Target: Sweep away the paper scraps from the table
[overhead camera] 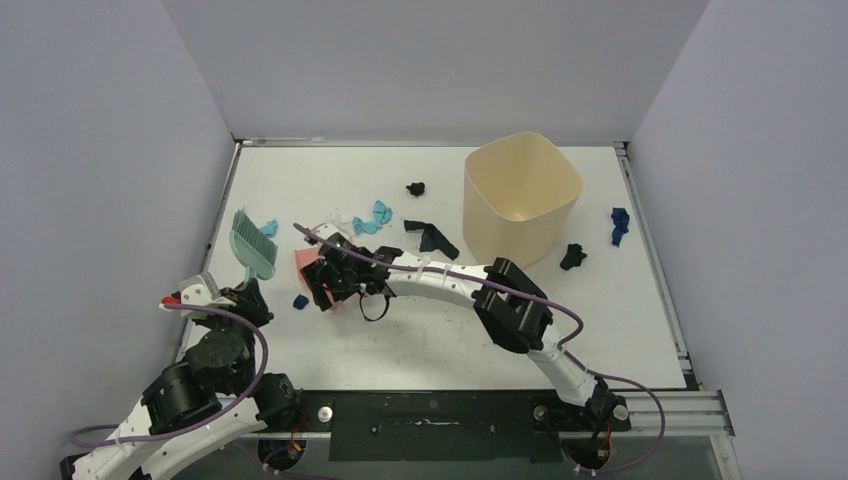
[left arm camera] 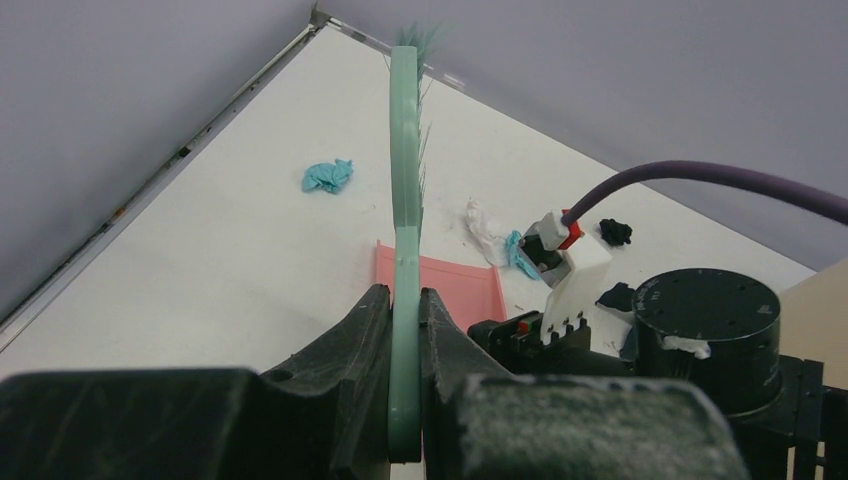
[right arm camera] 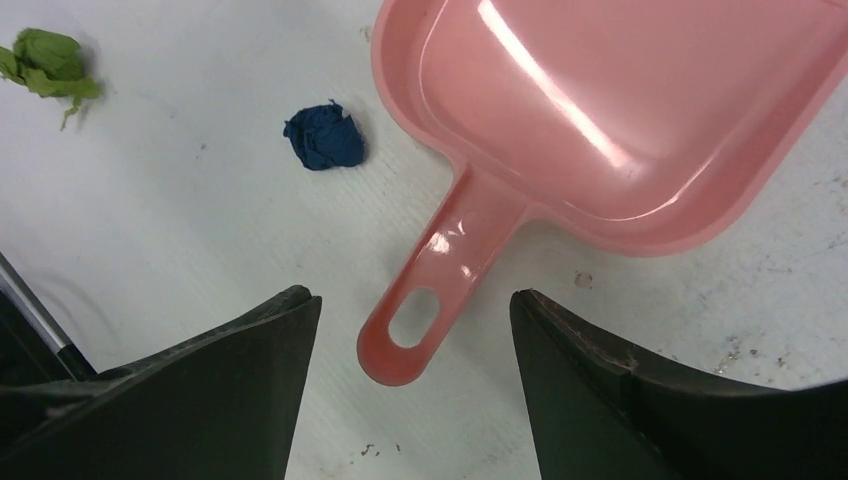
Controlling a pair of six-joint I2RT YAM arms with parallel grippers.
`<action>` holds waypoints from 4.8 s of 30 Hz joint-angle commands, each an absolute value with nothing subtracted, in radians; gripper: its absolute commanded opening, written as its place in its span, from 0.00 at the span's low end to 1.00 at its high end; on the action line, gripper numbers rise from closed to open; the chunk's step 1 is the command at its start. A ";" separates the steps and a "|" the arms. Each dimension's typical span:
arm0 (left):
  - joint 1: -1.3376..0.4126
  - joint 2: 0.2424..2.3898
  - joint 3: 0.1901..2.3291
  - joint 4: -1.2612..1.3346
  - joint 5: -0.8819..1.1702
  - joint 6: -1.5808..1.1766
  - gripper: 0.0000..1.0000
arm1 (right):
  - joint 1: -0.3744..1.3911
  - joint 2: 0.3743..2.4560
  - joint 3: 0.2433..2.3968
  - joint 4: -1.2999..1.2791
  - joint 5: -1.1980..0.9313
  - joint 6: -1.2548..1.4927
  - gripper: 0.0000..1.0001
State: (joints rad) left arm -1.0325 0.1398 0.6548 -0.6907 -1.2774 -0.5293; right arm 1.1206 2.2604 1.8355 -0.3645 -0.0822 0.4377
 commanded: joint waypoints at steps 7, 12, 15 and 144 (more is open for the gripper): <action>-1.035 0.154 0.658 -0.627 -1.273 -0.507 0.00 | 1.138 2.264 1.845 -0.389 0.038 0.465 0.52; -1.035 0.154 0.658 -0.630 -1.270 -0.509 0.00 | 1.133 2.241 1.816 -0.396 0.095 0.430 0.48; -1.034 0.154 0.657 -0.630 -1.270 -0.512 0.00 | 1.121 2.233 1.803 -0.394 0.120 0.412 0.48; -1.223 2.703 2.395 0.324 -0.489 -0.743 0.00 | -0.632 1.088 1.197 -0.919 -0.224 -0.537 0.05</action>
State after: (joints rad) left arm -1.2392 2.6495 2.3138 0.2646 -0.5137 -0.6479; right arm -0.6334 1.0966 1.1618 -0.9806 -0.1890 -0.5694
